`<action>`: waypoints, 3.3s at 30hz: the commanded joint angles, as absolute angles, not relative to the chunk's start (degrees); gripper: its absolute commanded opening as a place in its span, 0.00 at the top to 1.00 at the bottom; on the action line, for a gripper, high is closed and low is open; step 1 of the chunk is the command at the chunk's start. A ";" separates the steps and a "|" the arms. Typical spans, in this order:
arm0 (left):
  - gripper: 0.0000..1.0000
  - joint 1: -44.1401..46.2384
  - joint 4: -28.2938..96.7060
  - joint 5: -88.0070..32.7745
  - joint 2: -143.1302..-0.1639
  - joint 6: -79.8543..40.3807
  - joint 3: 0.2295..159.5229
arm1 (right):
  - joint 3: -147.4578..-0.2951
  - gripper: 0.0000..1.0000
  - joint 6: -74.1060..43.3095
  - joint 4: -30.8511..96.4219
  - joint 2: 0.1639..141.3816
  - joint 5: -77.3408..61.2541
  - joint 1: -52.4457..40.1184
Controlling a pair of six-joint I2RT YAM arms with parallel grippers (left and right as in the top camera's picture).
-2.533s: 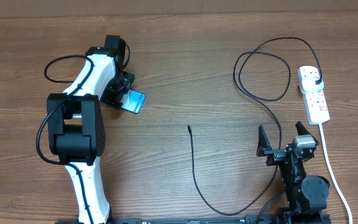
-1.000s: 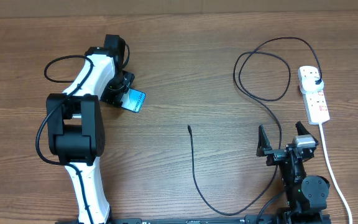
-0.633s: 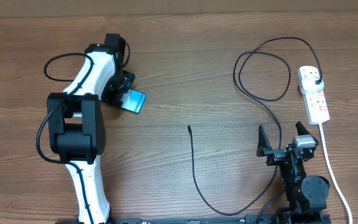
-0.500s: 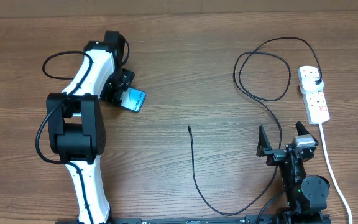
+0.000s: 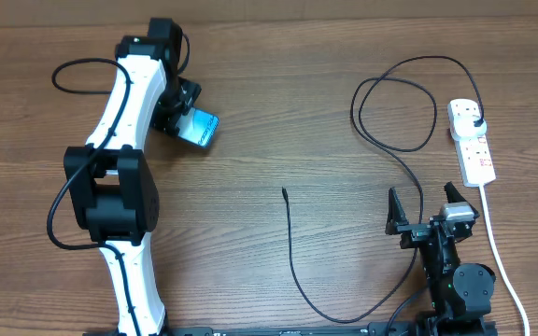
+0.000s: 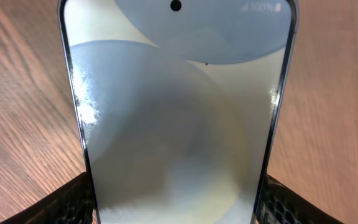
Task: Plug charger to phone and switch on socket
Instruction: 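Lift the phone with the left gripper and tilt it upright, then hold the phone raised in the left gripper, screen facing right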
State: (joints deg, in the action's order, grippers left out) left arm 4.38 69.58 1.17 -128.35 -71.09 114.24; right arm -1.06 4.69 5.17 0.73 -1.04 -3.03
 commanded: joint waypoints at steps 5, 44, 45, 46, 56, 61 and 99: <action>0.96 4.16 69.56 -10.37 -128.49 -64.20 120.46 | -0.45 0.00 4.54 4.84 0.16 -0.49 -2.87; 0.96 4.14 69.19 -70.04 -128.49 -60.38 120.53 | -0.45 0.00 4.51 4.84 0.16 -0.49 -2.87; 0.96 4.14 69.19 -70.61 -128.49 -60.40 120.53 | -0.45 0.00 4.54 4.84 0.16 -0.49 -2.87; 0.96 4.14 69.19 -70.83 -128.49 -60.40 120.53 | -0.45 0.00 4.54 4.84 0.16 -0.49 -2.87; 0.96 4.14 69.21 -71.57 -128.49 -60.36 120.53 | -0.45 0.00 4.54 4.84 0.16 -0.49 -2.87; 0.96 4.14 69.21 -71.61 -128.49 -60.38 120.53 | -0.45 0.00 4.54 4.84 0.16 -0.49 -2.87; 0.96 4.14 69.19 -71.37 -128.49 -60.36 120.53 | -0.45 0.00 4.54 4.84 0.16 -0.49 -2.87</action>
State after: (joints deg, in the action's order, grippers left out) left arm 4.38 69.23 -68.38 -128.40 -61.30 118.67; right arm -1.06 4.71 5.15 0.73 -1.06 -3.05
